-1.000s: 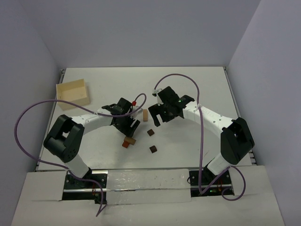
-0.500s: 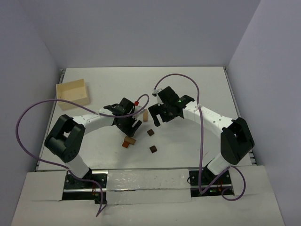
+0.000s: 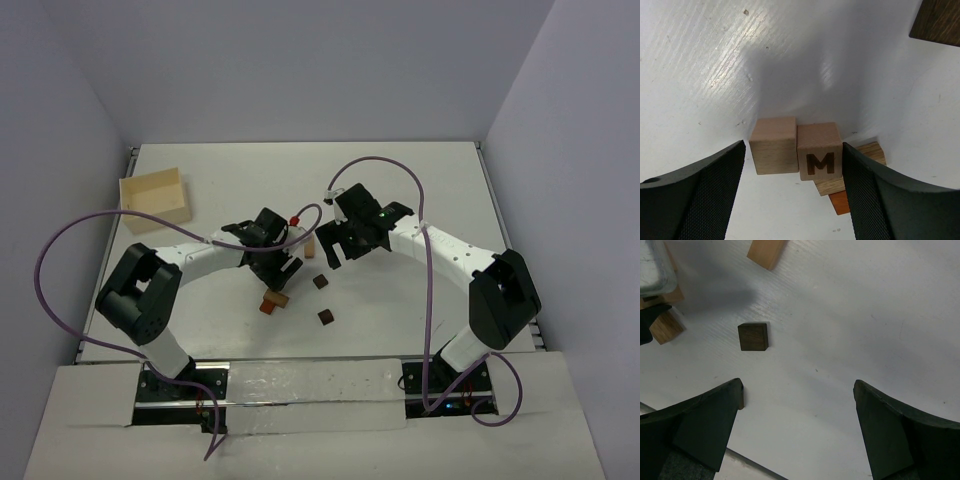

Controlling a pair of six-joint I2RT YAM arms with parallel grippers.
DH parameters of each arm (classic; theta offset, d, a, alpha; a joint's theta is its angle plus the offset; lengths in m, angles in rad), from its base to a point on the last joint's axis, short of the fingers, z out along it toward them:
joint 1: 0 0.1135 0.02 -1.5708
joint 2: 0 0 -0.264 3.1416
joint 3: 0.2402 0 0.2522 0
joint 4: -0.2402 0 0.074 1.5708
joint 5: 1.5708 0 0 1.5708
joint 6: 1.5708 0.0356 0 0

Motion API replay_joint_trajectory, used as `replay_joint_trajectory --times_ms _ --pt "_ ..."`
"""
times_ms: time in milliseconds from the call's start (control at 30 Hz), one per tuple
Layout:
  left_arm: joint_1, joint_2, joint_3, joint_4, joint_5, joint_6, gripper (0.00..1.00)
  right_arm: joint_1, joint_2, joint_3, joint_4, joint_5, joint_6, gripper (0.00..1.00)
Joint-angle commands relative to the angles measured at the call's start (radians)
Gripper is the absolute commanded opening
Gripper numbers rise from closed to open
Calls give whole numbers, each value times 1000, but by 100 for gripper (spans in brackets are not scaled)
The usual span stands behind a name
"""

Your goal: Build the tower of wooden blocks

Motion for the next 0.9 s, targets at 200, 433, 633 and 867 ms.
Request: replay_joint_trajectory --times_ms 200,433,633,867 --pt "-23 -28 3 50 -5 67 82 -4 22 44 -1 -17 -1 100" --pt "-28 -30 -4 53 -3 74 78 -4 21 42 0 -16 -4 100" --pt "-30 -33 -7 46 0 91 70 -4 22 44 -1 -13 -3 100" --pt "-30 -34 -8 43 0 99 63 -4 21 44 -1 -10 -3 100"
